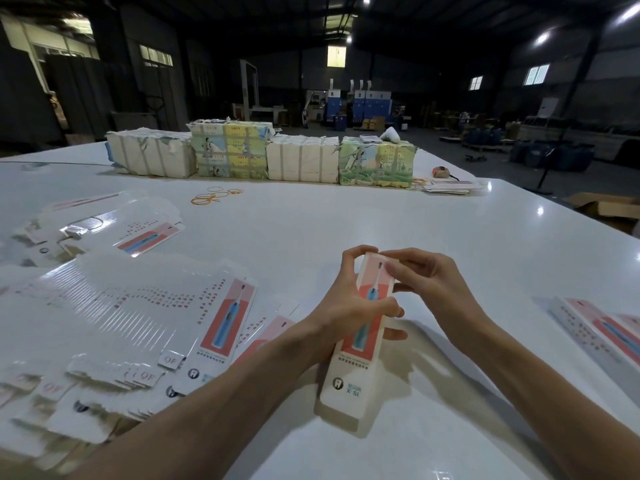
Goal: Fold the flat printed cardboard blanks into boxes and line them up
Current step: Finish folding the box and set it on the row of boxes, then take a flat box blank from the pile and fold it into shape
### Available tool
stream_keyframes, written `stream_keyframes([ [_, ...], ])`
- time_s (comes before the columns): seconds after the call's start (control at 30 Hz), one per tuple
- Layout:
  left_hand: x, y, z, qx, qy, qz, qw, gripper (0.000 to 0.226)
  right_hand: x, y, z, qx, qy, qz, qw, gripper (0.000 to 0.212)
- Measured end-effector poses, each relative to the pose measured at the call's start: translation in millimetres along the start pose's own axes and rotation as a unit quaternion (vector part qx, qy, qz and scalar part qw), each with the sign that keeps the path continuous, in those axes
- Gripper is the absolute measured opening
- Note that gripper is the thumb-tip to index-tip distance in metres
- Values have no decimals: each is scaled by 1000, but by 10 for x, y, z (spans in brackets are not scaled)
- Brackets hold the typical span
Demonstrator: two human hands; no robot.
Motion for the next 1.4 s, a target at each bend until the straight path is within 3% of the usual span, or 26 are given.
stream_keyframes([
  [0.23,-23,-13,57,-14,14,-20,1000,78,73,17,-135,10,23,-10,1000,20],
  [0.37,-29,-24,64,-33,90,-26,995,77,25,21,-113,-27,134,-60,989,20],
  [0.5,-40,-33,21,-7,130,-52,990,58,12,53,-28,-58,222,-86,969,9],
  [0.6,-9,-34,-26,8,235,-66,970,45,148,110,18,-37,299,-22,953,37],
  [0.7,44,-14,-47,-7,312,-51,949,55,318,183,68,-43,426,44,902,64],
  [0.93,307,84,5,-78,237,64,966,74,-68,318,144,-25,477,26,878,31],
  [1.03,375,69,37,-58,177,82,979,59,-530,413,122,0,547,-39,836,37],
  [1.13,283,31,70,-28,160,69,984,49,-1148,562,137,63,623,-115,771,39],
  [1.23,240,31,64,8,117,82,990,32,-1561,832,24,143,707,-116,683,32],
  [1.3,254,37,47,20,95,90,991,32,-1672,1009,-39,161,761,-105,619,33],
  [1.4,283,40,25,27,75,95,992,34,-1797,1174,-31,167,786,-118,583,36],
])
Point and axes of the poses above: each hand's wrist, its own y-axis away from the middle knuckle, its own x-axis out of the palm, z = x × y, the point moved 9 cm from there along -y, towards the middle knuckle, and after that the axes turned 1 degree about -z, right-handed, at the moved point
